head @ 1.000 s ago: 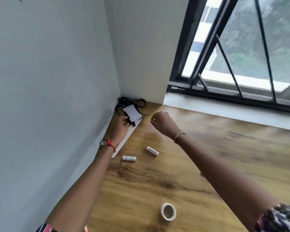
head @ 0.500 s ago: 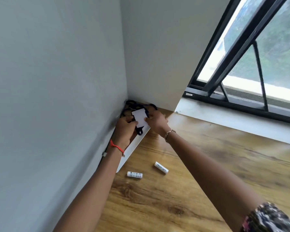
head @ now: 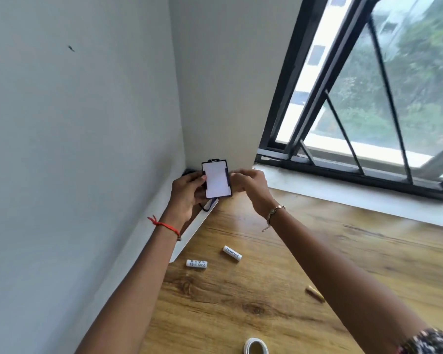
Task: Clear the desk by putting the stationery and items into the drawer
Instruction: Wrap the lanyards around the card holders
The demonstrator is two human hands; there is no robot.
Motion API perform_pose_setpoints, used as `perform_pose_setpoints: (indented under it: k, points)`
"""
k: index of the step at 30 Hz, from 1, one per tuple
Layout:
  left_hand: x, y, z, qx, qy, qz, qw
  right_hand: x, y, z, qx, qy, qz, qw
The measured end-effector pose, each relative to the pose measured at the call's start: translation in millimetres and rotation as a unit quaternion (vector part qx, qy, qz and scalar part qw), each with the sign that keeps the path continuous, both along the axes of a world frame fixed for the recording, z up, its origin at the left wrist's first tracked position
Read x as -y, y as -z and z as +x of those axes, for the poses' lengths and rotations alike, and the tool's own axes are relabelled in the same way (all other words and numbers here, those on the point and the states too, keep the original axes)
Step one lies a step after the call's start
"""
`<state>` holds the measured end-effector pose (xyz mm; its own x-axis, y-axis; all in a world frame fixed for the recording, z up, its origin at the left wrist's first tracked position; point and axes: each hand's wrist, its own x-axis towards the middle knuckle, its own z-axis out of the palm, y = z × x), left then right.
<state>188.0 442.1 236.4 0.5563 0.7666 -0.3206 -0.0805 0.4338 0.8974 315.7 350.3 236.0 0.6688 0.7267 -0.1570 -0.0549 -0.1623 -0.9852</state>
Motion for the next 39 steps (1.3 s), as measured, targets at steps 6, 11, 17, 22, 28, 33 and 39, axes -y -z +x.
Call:
perform_pose_setpoints:
  k: [6,11,17,22,28,33,39]
  points:
    - [46.6,-35.7,-2.0,0.023,0.096,0.013,0.995,47.5,-28.2,12.2,0.02,-0.008,0.06,0.998]
    - [97.4,-55.3,2.0,0.019,0.181,0.047,0.982,98.9,-44.3,20.8,0.005,-0.104,0.102,0.989]
    - [155.8,-70.2,18.3,0.009,0.164,0.079,0.983,168.2,-58.0,24.8,-0.033,-0.136,0.123,0.983]
    - [201.0,-81.3,41.2,0.065,0.1,0.026,0.993,220.6,-63.2,23.8,0.02,-0.151,0.037,0.988]
    - [229.5,-94.1,68.1,0.076,-0.025,0.02,0.997,276.1,-73.3,24.5,0.094,-0.153,-0.016,0.984]
    - [255.2,-88.9,83.0,-0.028,-0.016,0.163,0.986,314.1,-103.8,41.5,0.131,-0.177,-0.026,0.975]
    - [293.9,-80.9,88.4,-0.082,0.113,0.27,0.953,332.7,-143.5,75.7,0.206,-0.077,0.063,0.974]
